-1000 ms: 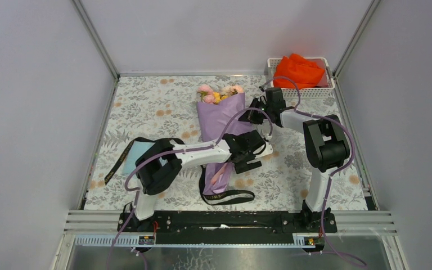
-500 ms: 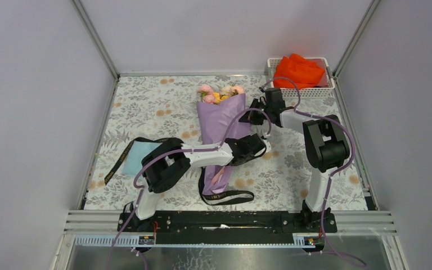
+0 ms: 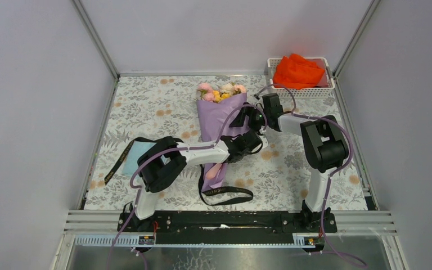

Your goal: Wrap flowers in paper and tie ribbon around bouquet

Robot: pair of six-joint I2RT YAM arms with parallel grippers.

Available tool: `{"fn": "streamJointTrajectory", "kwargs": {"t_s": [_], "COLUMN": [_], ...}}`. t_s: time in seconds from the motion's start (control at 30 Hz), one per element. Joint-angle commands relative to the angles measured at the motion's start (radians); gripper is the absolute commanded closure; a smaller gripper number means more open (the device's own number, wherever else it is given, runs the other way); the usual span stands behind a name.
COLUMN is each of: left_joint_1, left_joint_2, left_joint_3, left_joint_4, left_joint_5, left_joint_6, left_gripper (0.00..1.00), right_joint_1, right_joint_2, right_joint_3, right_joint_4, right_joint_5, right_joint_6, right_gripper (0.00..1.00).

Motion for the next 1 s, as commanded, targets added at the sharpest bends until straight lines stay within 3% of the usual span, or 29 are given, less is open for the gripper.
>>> {"fn": "streamJointTrajectory", "kwargs": {"t_s": [0.0, 0.13, 0.2, 0.27, 0.33, 0.37, 0.4, 0.47, 0.5, 0.53, 0.6, 0.7, 0.87, 0.97], "left_joint_1": [0.007, 0.006, 0.007, 0.009, 0.013, 0.016, 0.019, 0.029, 0.034, 0.035, 0.038, 0.04, 0.031, -0.002], "left_joint_2": [-0.043, -0.057, -0.064, -0.077, -0.092, -0.101, -0.114, -0.144, -0.164, -0.186, -0.242, -0.333, -0.398, -0.388], "left_joint_3": [-0.009, -0.019, -0.024, -0.027, -0.024, -0.02, -0.013, 0.025, 0.046, 0.068, 0.1, 0.124, 0.132, 0.051], "left_joint_4": [0.067, 0.078, 0.083, 0.086, 0.08, 0.072, 0.051, -0.036, -0.09, -0.143, -0.248, -0.396, -0.692, -0.654], "left_joint_5": [0.012, 0.027, 0.025, 0.025, 0.048, 0.071, 0.102, 0.219, 0.278, 0.333, 0.438, 0.595, 0.909, 0.892], "left_joint_6": [0.005, 0.013, 0.021, 0.03, 0.039, 0.045, 0.055, 0.091, 0.111, 0.135, 0.199, 0.305, 0.463, 0.459], "left_gripper": [1.0, 1.0, 1.0, 1.0, 1.0, 1.0, 0.96, 0.53, 0.38, 0.28, 0.16, 0.08, 0.11, 0.11], "right_joint_1": [0.046, 0.063, 0.065, 0.065, 0.065, 0.065, 0.065, 0.063, 0.06, 0.058, 0.056, 0.056, 0.057, 0.057], "right_joint_2": [0.033, 0.074, 0.094, 0.104, 0.104, 0.099, 0.093, 0.079, 0.075, 0.074, 0.076, 0.08, 0.081, 0.095], "right_joint_3": [0.014, 0.028, 0.035, 0.039, 0.041, 0.043, 0.044, 0.055, 0.066, 0.079, 0.111, 0.156, 0.229, 0.262], "right_joint_4": [0.089, 0.155, 0.178, 0.196, 0.197, 0.197, 0.196, 0.178, 0.161, 0.148, 0.121, 0.109, 0.083, 0.058], "right_joint_5": [-0.108, -0.14, -0.156, -0.169, -0.167, -0.162, -0.156, -0.134, -0.117, -0.108, -0.097, -0.089, -0.075, -0.072], "right_joint_6": [0.057, 0.112, 0.135, 0.15, 0.155, 0.156, 0.153, 0.147, 0.145, 0.145, 0.147, 0.168, 0.182, 0.177], "right_gripper": [0.11, 0.13, 0.25, 0.52, 0.92, 1.0, 1.0, 1.0, 1.0, 1.0, 1.0, 1.0, 1.0, 1.0]}}
